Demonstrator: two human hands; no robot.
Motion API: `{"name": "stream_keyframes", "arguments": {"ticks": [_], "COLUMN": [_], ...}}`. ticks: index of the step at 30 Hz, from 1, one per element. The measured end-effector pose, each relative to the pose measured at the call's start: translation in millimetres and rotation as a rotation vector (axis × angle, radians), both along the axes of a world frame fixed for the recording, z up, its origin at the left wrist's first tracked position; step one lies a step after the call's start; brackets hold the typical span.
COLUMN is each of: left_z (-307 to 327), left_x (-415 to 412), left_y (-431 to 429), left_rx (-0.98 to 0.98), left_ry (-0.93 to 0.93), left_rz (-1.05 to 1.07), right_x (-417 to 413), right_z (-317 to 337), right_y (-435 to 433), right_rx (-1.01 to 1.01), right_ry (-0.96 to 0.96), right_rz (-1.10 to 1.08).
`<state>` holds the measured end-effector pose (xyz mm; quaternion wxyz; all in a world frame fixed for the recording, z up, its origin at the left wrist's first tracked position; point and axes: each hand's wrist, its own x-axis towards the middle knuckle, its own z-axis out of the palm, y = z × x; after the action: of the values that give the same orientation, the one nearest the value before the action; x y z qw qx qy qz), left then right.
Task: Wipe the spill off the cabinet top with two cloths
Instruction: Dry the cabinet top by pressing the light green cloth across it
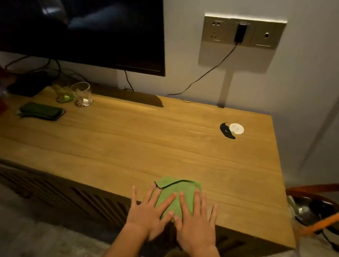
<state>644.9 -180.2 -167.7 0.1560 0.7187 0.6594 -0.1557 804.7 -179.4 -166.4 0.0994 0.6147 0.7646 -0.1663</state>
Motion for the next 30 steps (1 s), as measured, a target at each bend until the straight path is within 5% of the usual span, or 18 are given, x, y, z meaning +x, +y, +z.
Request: {"name": "stream_keyframes", "arguments": {"ticks": [10, 16, 22, 26, 30], "left_z": [2, 3, 1, 17, 2], "left_x": [-198, -246, -321, -353, -367], "left_y": [21, 39, 29, 24, 14], "left_rx": [-0.047, -0.013, 0.017, 0.104, 0.056], "left_ry": [0.016, -0.067, -0.103, -0.056, -0.022], "left_rz": [0.026, 0.049, 0.038, -0.066, -0.099], "right_x": [-190, -243, -306, -329, -332], "right_z": [-3, 8, 16, 15, 21], "right_y": [28, 53, 44, 42, 28], "right_rx": [-0.022, -0.081, 0.106, -0.044, 0.042], "right_ry": [0.047, -0.086, 0.104, -0.135, -0.004], "right_rz": [0.05, 0.074, 0.085, 0.23, 0.176]}}
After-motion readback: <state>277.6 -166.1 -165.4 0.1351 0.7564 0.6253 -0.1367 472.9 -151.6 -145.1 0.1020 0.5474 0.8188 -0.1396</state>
